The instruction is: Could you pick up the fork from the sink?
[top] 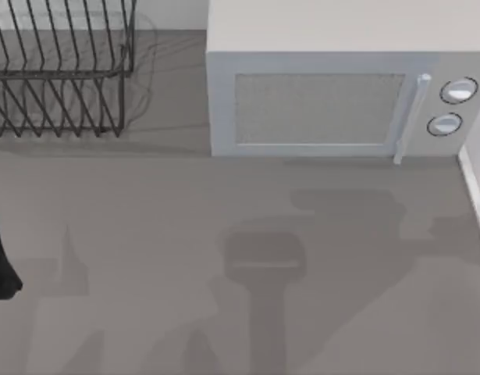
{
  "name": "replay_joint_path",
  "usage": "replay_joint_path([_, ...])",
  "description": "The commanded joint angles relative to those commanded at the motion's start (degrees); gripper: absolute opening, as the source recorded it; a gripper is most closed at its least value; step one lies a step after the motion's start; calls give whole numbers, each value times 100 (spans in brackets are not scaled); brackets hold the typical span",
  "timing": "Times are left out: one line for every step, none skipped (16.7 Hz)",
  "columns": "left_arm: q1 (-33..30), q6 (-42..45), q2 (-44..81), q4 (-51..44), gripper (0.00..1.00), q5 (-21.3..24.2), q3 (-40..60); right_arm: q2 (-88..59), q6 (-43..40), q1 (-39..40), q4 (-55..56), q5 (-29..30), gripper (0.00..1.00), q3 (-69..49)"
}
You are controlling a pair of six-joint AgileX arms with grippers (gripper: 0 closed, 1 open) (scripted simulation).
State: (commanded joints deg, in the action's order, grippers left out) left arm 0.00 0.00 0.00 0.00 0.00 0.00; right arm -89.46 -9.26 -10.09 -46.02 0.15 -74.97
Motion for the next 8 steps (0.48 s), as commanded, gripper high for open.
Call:
replay_joint_path([0, 0, 0, 0, 100, 0, 0, -543, -56, -61, -278, 1, 100, -454])
replay_joint_path([0, 0, 0, 0, 100, 0, 0, -1068, -111, -120, -547, 2, 100, -893])
replay_joint_path([0, 0, 0, 0, 100, 0, 0, -1567, -162, -176, -803, 3, 100, -1310])
replay_joint_path([0, 0, 0, 0, 100, 0, 0, -2036, -211, -229, -1043, 4, 100, -1702])
replay_joint_path([0, 0, 0, 0, 100, 0, 0, -2474, -257, -278, -1267, 5, 100, -2068])
replay_joint_path([0, 0, 0, 0, 100, 0, 0, -2877, -298, -323, -1473, 6, 100, -2405])
replay_joint_path([0, 0, 0, 0, 100, 0, 0, -3242, -336, -364, -1659, 6, 100, -2710])
replay_joint_path([0, 0, 0, 0, 100, 0, 0, -3566, -370, -400, -1824, 7, 100, -2980])
